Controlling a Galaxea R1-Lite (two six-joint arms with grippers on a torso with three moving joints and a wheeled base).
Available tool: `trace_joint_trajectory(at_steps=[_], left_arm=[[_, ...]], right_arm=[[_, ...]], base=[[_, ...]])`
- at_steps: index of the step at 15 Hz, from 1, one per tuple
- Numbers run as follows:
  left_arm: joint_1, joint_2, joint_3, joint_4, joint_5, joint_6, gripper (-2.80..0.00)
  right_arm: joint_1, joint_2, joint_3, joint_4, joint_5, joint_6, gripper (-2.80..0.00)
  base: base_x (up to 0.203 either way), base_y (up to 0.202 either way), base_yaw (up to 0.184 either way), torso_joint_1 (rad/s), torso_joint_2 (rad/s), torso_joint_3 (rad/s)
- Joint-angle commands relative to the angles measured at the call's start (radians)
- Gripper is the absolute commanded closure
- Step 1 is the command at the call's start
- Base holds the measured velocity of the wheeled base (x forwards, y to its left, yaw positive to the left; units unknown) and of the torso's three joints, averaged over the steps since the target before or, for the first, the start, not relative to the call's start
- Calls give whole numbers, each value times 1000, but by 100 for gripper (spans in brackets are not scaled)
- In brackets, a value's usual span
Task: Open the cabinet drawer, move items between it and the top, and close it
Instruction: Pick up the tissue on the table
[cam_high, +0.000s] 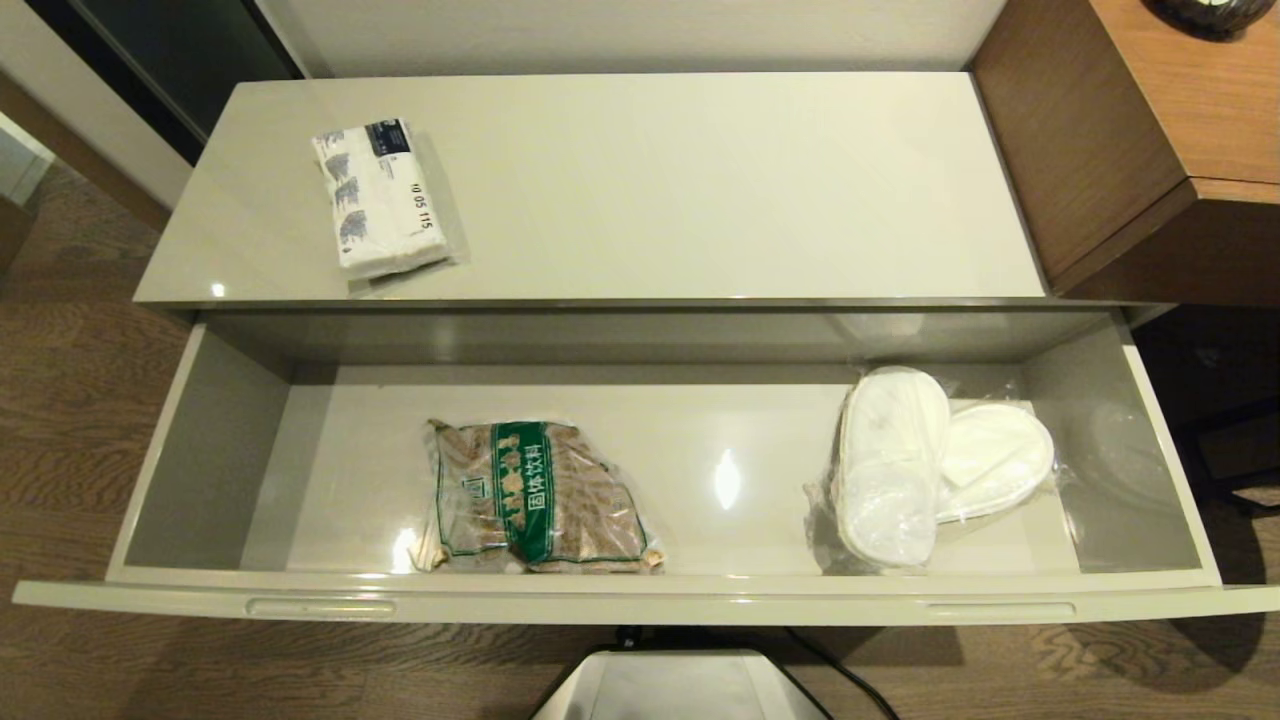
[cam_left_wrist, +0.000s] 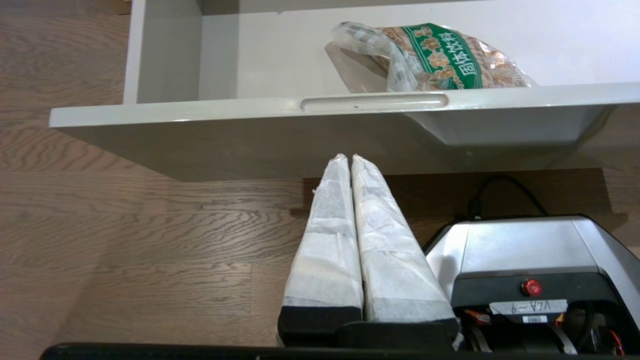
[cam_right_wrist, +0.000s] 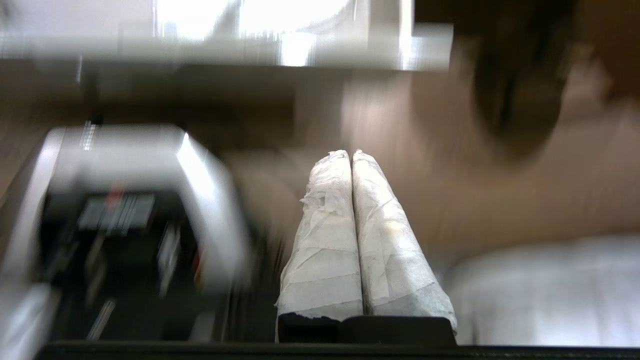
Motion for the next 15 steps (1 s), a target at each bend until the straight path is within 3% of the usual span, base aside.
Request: trace_joint_trajectory(at_steps=[1,3,5,7,9,11,12,14,15], left_arm=[[0,1,2,0,0,1,0],[0,1,2,0,0,1,0],[0,1,2,0,0,1,0],[0,1,2,0,0,1,0],[0,1,0,0,0,1,0],[0,1,2,0,0,1,0],[0,1,2,0,0,1,0],[0,1,0,0,0,1,0],[0,1,2,0,0,1,0]], right_arm=[[5,-93,277,-565,1,-38,0],[6,-102,498,-880,51,-73,0],[7,-107,657,-1031,199,-98,0],[8,-110,703,-1033,264,-89,0],[8,-110,697,-1014,270,-1,0],[8,-110,698,-1015,262,9,0],[8,-110,698,-1014,248,7,0],[8,-110,699,-960,111,-2,0],[8,-110,700,-958,132,-15,0]], base=[[0,0,0,0,0,0],[0,0,0,0,0,0],[0,0,0,0,0,0],[0,0,0,0,0,0],[0,0,0,0,0,0],[0,0,0,0,0,0],[0,0,0,0,0,0],[0,0,0,0,0,0],[0,0,0,0,0,0]])
